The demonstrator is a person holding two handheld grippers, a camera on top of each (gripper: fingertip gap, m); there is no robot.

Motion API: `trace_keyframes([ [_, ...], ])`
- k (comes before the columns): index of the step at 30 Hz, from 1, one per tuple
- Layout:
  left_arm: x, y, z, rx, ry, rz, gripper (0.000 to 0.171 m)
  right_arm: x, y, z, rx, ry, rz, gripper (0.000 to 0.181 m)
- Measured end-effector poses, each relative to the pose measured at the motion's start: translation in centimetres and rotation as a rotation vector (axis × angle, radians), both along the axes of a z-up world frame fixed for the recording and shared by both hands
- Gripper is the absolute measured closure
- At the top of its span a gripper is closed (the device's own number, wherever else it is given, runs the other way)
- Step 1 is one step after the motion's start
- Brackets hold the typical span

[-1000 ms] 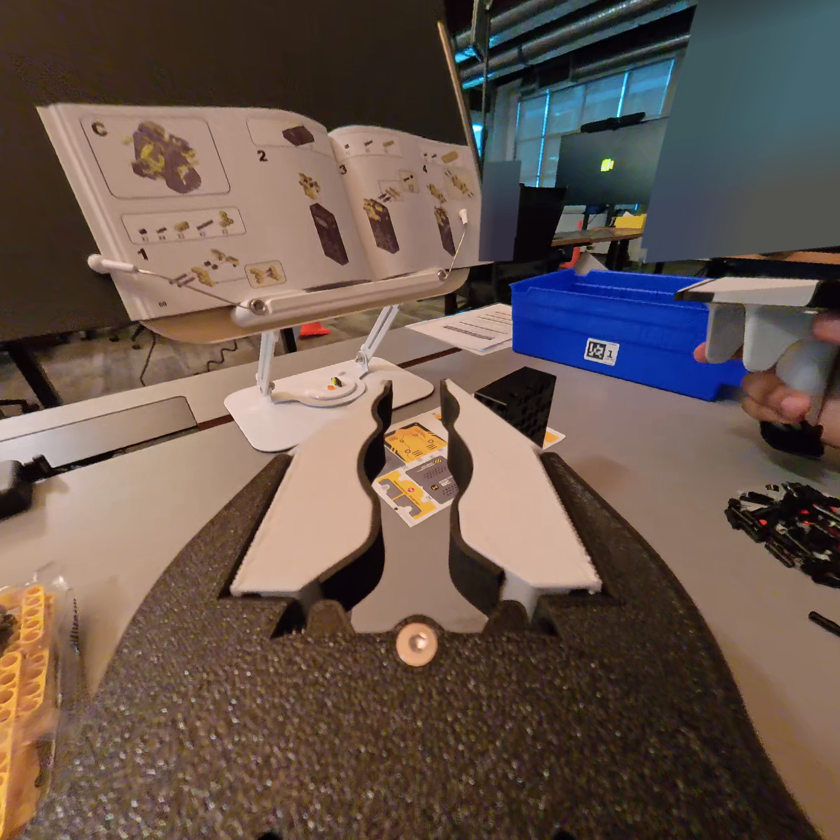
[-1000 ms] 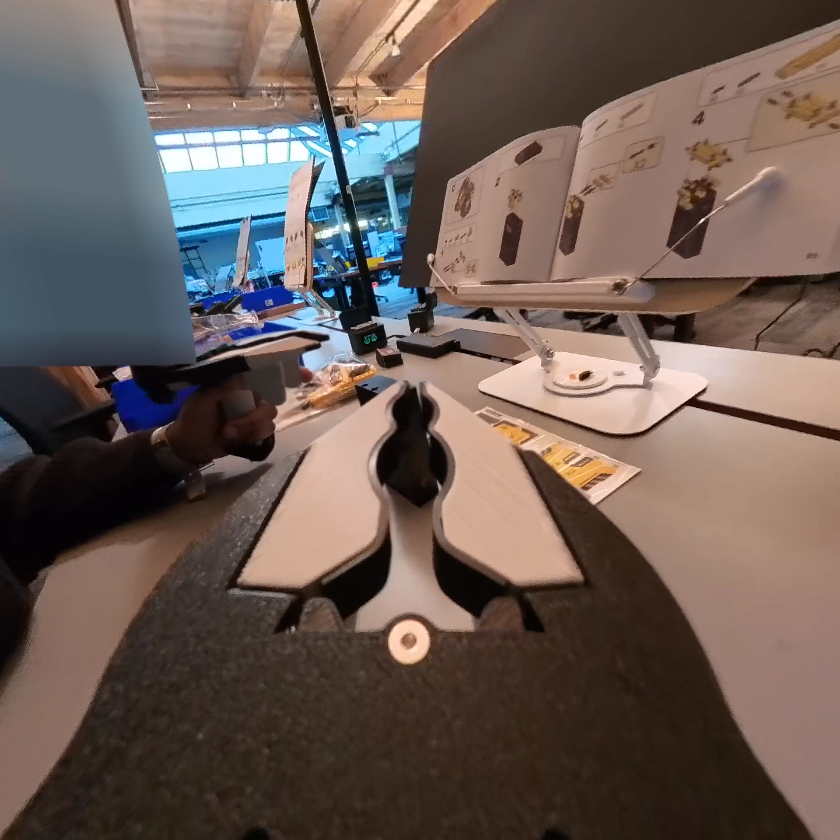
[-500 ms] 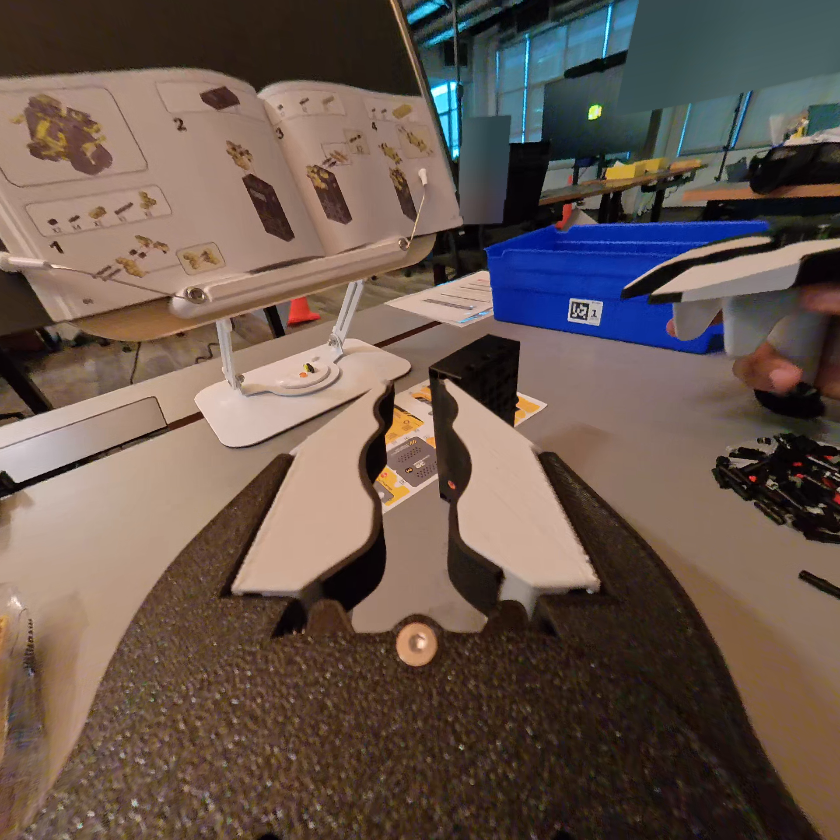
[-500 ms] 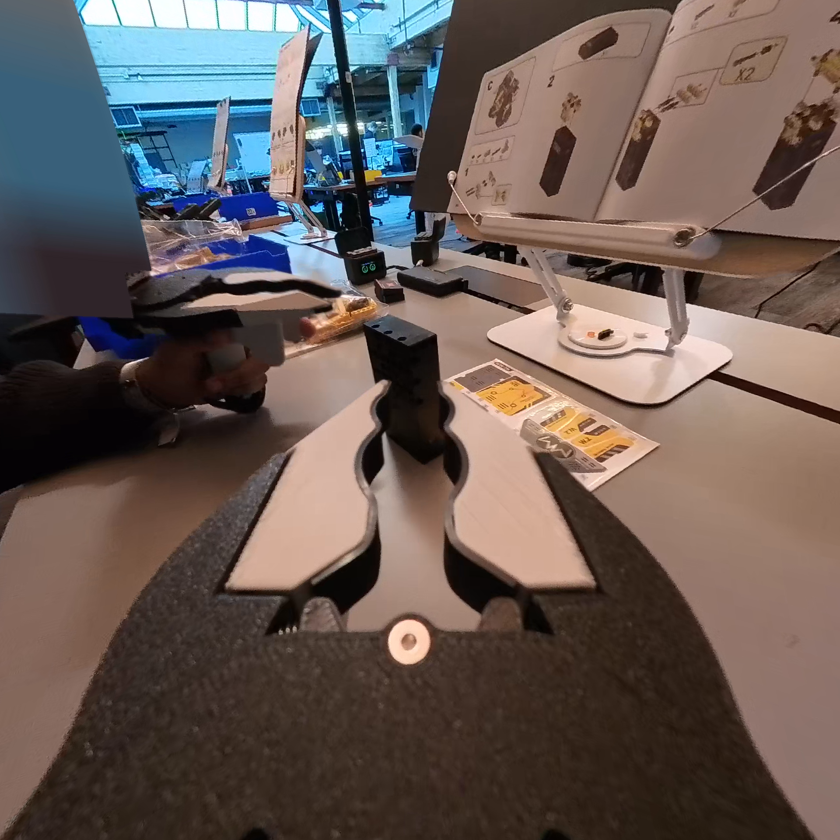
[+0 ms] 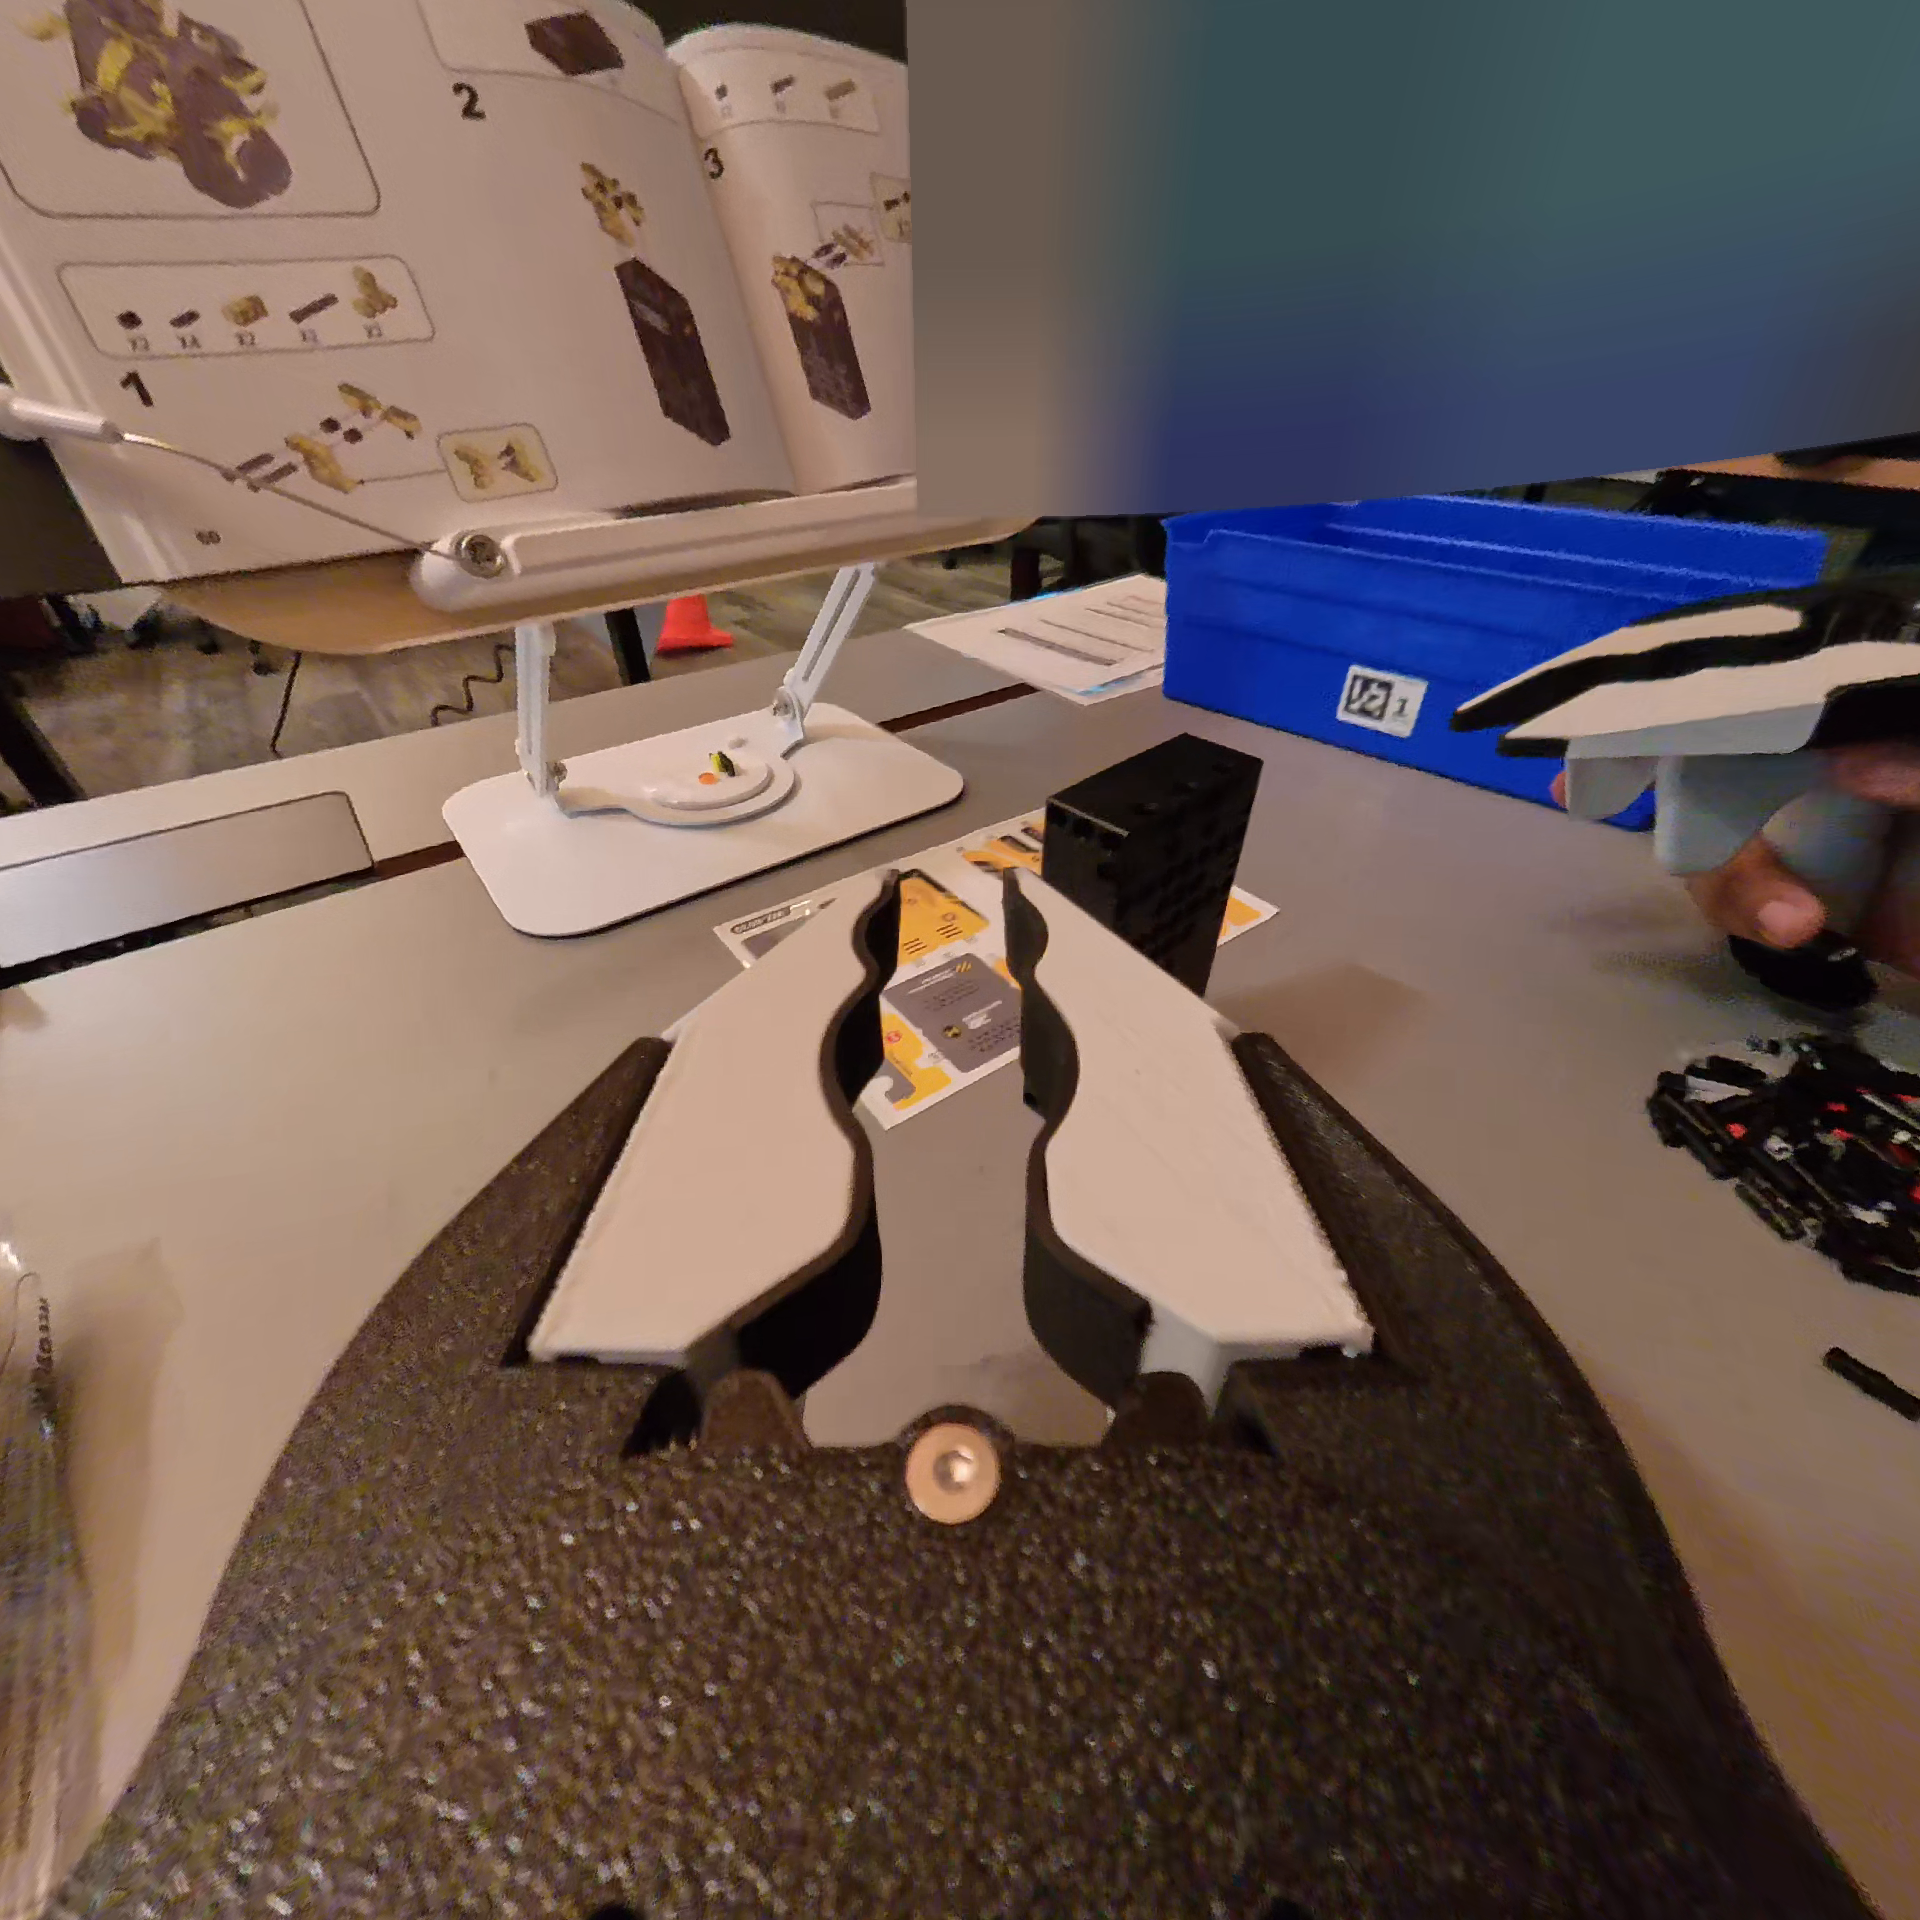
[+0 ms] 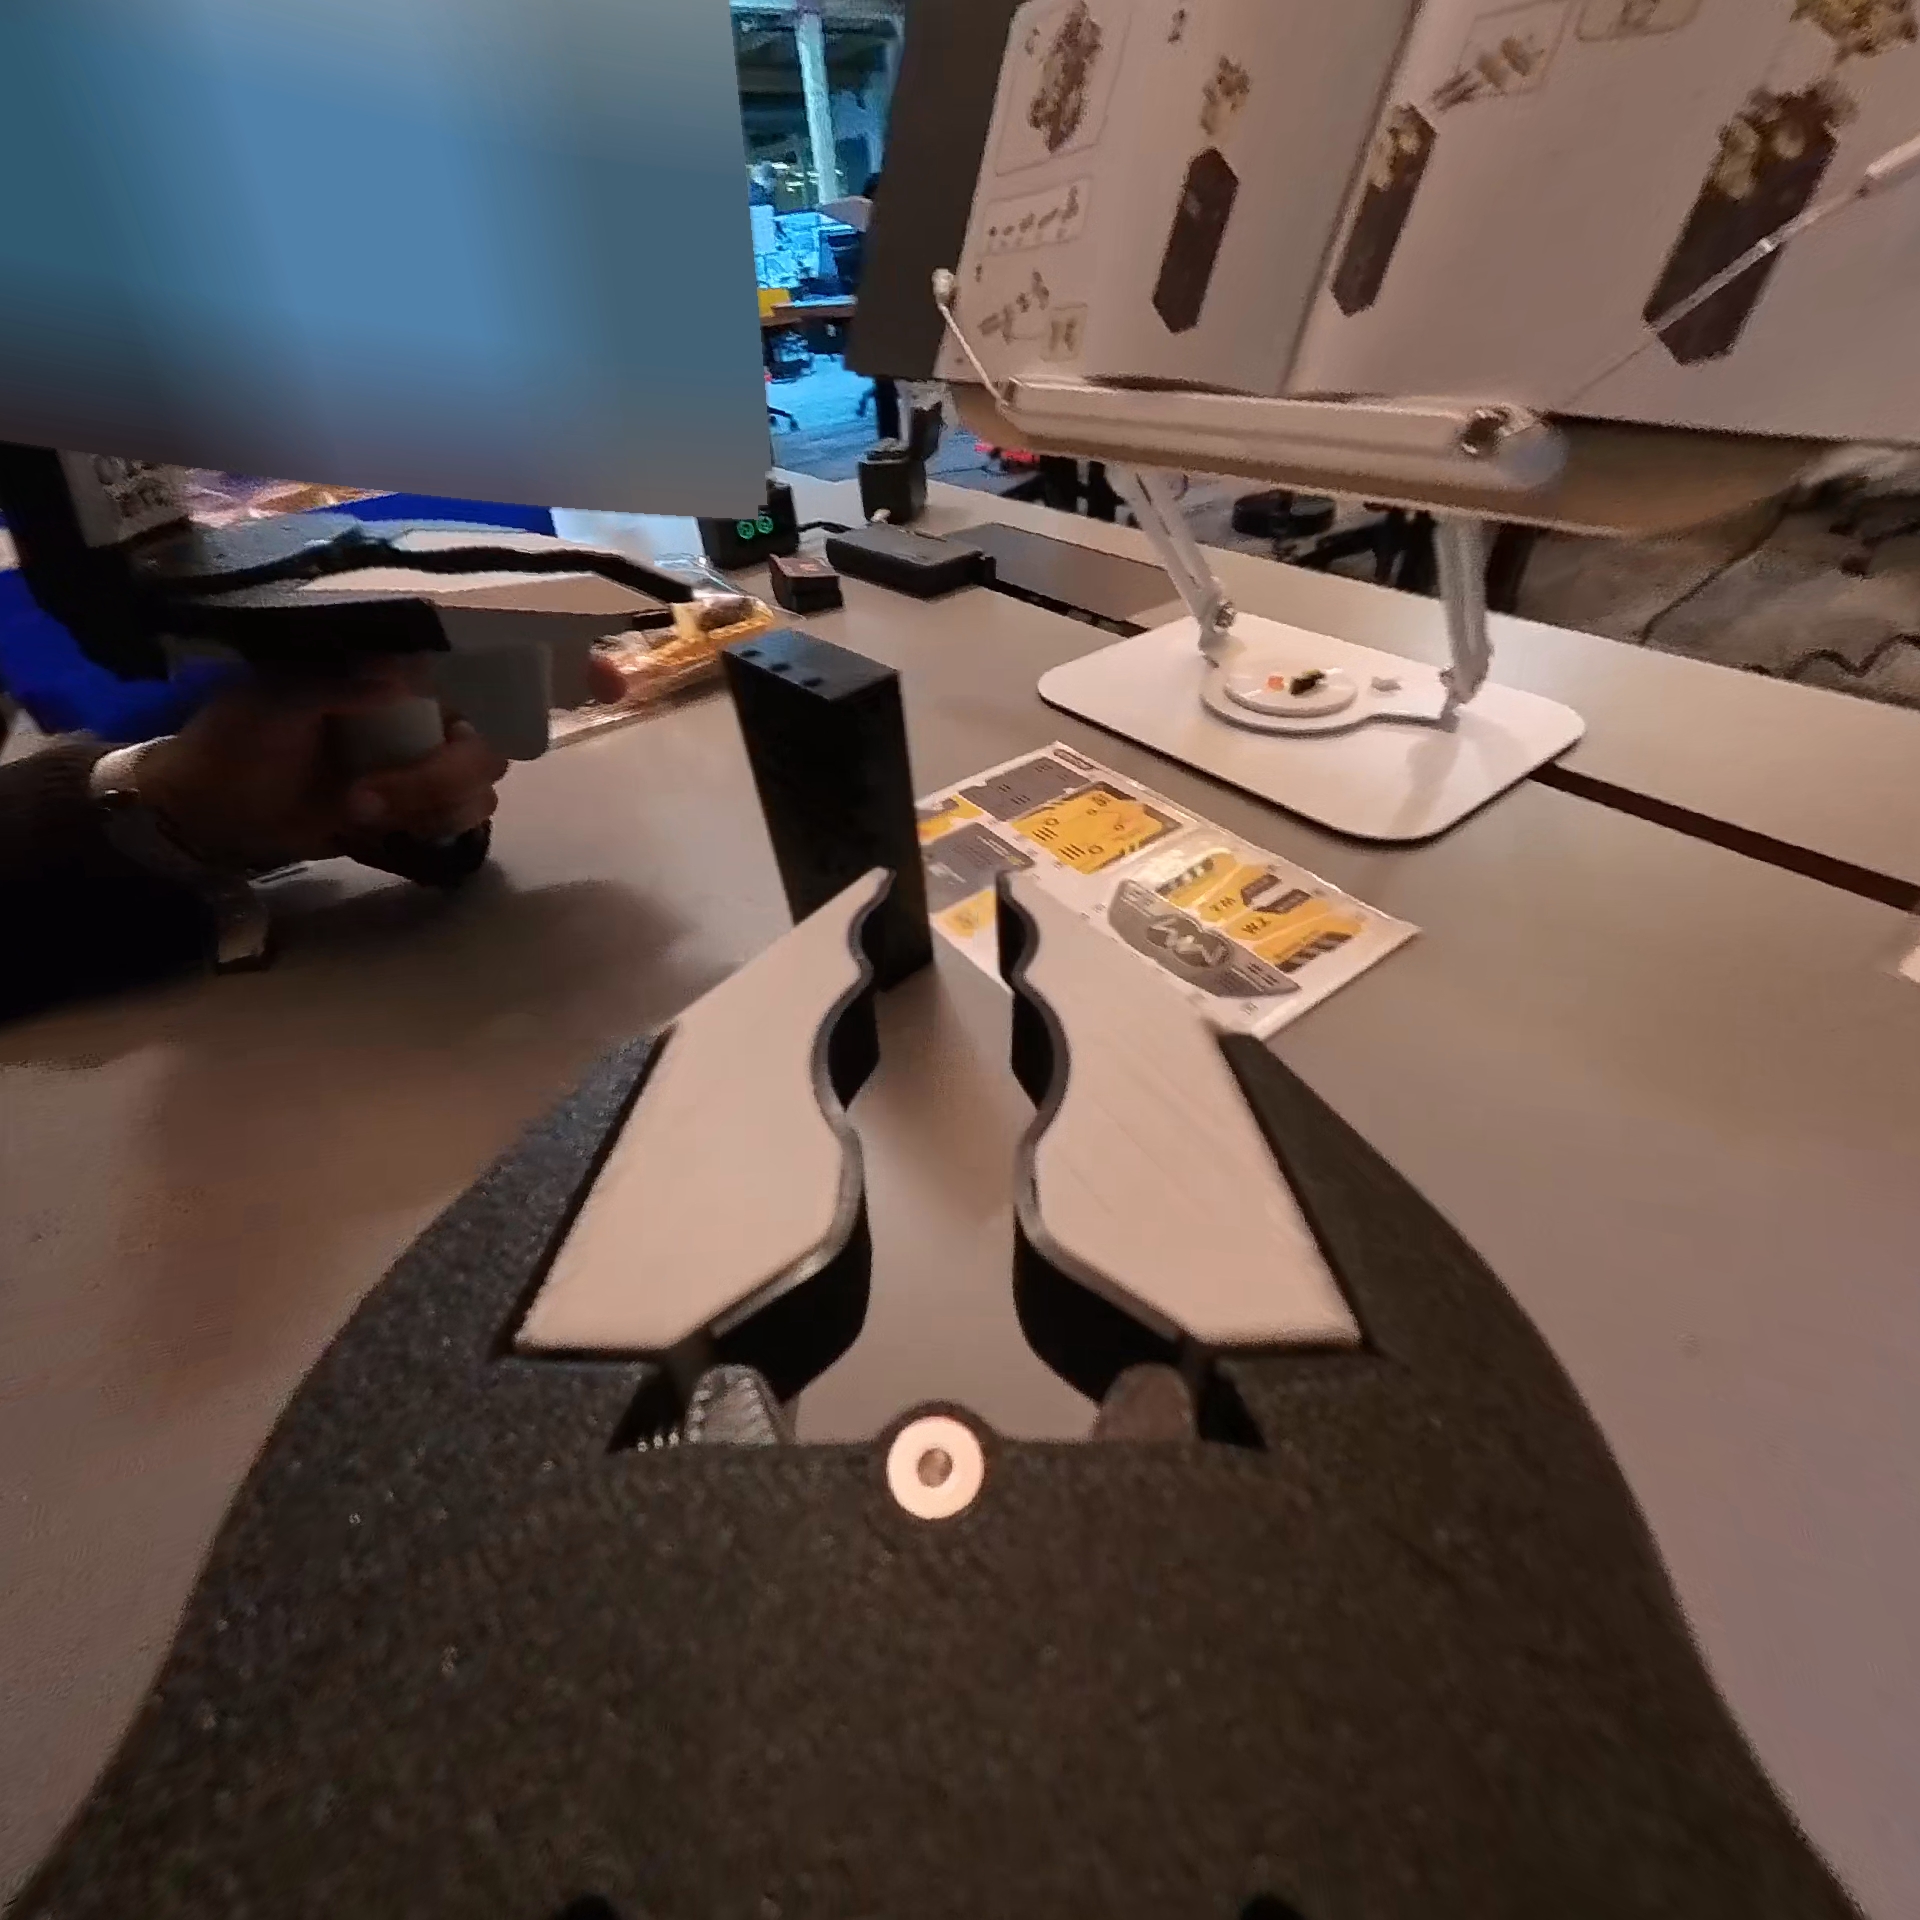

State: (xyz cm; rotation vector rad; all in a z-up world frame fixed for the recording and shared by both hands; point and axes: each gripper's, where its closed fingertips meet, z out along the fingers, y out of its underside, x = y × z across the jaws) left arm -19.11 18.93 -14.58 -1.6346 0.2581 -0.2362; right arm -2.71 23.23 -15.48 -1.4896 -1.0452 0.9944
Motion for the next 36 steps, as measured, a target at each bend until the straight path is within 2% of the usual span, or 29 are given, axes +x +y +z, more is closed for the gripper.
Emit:
trace_keyframes([
  [3,0.1,0.3,-0.9,-0.042,0.051,0.016,0.153,0.5,1.2,-1.3,-0.068,-0.015,-0.010,0.164],
  [6,0.2,0.2,-1.0,-0.045,0.065,0.017,0.153,0.3,1.2,-1.7,-0.149,-0.013,0.037,0.164],
  [13,-0.5,0.4,-1.0,-0.061,0.016,0.028,0.153,0.7,1.3,-1.3,-0.202,0.040,0.062,0.165],
  [15,-0.7,0.5,-1.0,-0.066,-0.004,0.033,0.153,0.7,0.9,-1.3,-0.222,0.046,0.096,0.173],
  [36,-0.8,0.8,-1.9,-0.127,0.009,0.050,0.152,-0.1,0.3,-2.3,-0.157,-0.049,0.091,0.173],
])
